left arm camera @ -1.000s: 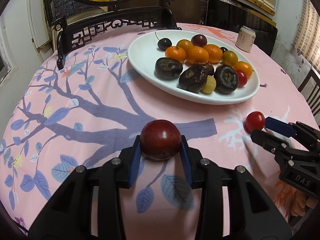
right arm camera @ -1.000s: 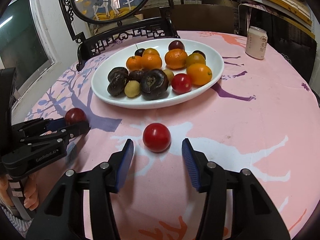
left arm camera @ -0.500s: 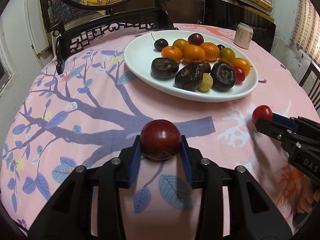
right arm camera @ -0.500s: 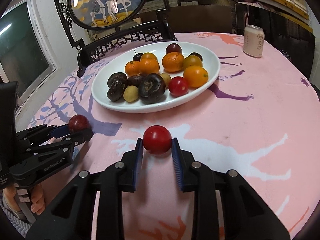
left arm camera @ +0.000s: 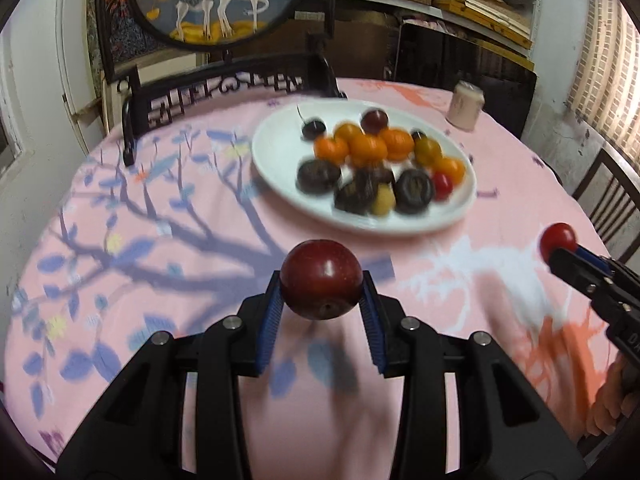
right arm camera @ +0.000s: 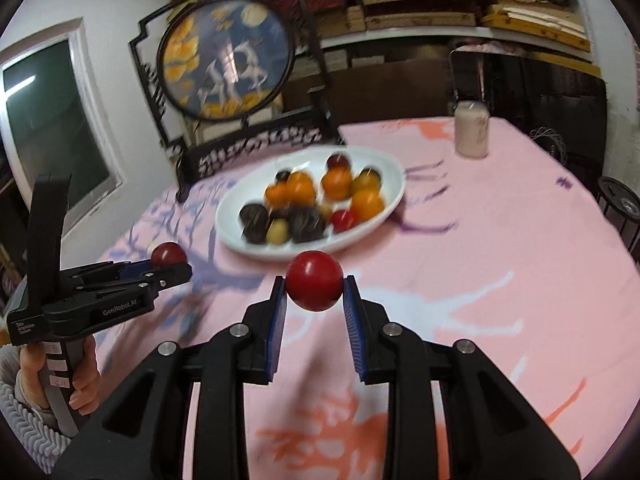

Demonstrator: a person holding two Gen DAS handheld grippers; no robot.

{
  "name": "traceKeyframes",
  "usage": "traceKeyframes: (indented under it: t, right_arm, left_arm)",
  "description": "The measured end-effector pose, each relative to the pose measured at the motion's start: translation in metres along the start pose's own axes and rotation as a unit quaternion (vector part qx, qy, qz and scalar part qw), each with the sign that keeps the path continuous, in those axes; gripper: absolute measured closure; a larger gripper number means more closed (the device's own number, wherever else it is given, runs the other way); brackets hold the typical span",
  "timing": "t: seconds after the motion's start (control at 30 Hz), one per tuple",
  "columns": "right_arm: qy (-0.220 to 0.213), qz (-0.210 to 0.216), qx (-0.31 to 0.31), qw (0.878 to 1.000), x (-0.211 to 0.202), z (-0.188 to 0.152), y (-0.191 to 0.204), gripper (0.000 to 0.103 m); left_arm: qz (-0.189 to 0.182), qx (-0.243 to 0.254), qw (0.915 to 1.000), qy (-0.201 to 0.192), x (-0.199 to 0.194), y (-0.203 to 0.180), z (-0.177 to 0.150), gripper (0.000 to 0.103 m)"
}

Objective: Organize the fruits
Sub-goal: 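Carry both fruits onto the white plate and release them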

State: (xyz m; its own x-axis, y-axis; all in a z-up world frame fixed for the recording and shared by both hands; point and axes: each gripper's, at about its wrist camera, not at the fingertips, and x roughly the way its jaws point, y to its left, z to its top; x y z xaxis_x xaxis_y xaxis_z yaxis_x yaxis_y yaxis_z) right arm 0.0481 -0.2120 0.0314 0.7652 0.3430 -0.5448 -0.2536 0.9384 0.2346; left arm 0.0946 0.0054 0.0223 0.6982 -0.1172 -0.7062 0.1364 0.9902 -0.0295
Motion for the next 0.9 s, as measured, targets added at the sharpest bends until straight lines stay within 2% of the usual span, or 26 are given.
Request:
traceKeyframes:
  t: [0.1, 0.23, 0.37, 0.47, 0.5, 0.53, 0.57, 0.63, 0.77, 0.87, 0.9]
  right_arm:
    - [-0.012, -0.01, -0.002, 1.0, 0.004, 0.029, -0.006, 0.074]
    - [-0.017, -0.015, -0.009, 1.0, 0.026, 0.065, -0.006, 0.074]
    - [-0.005, -0.017, -0.016, 1.0, 0.069, 0.086, -0.001, 0.074]
    - [0.009, -0.027, -0.01, 1.0, 0.108, 0.087, -0.004, 0.074]
    - [0.014, -0.025, -0.006, 1.0, 0.115, 0.084, -0.007, 0.071]
    - [0.023, -0.022, -0.005, 0.999, 0.12, 0.081, -0.008, 0.058]
    - [0.031, -0.023, -0.008, 0.999, 0.123, 0.079, -0.01, 0.052]
    - [0.006, -0.031, -0.009, 0.999, 0.113, 0.079, -0.013, 0.05]
    - [-0.035, -0.017, -0.006, 0.999, 0.08, 0.086, -0.013, 0.048]
    - [-0.06, -0.01, -0.002, 0.998, 0.055, 0.086, -0.01, 0.045]
    - [-0.062, -0.008, 0.003, 0.998, 0.049, 0.082, -0.01, 0.045]
  left_arm:
    - [0.015, 0.007, 0.9997, -0.018, 0.006, -0.004, 0.031, 0.065]
    - [0.016, 0.003, 0.9995, -0.028, 0.025, -0.009, 0.067, 0.065]
    - [0.028, -0.001, 0.9993, -0.024, 0.059, -0.008, 0.091, 0.064]
    - [0.017, -0.016, 0.9996, -0.015, 0.08, 0.0, 0.095, 0.062]
    - [0.01, -0.02, 0.9997, -0.01, 0.085, 0.003, 0.094, 0.05]
    - [0.008, -0.02, 0.9997, -0.008, 0.087, 0.004, 0.093, 0.039]
    - [0.01, -0.018, 0.9997, -0.011, 0.087, 0.005, 0.092, 0.036]
    - [0.023, -0.008, 0.9995, -0.021, 0.083, 0.003, 0.091, 0.035]
    - [0.022, -0.005, 0.999, -0.038, 0.068, 0.001, 0.087, 0.032]
    - [0.05, 0.001, 0.9976, -0.047, 0.054, 0.0, 0.072, 0.03]
    - [0.054, -0.001, 0.9974, -0.047, 0.051, 0.0, 0.067, 0.026]
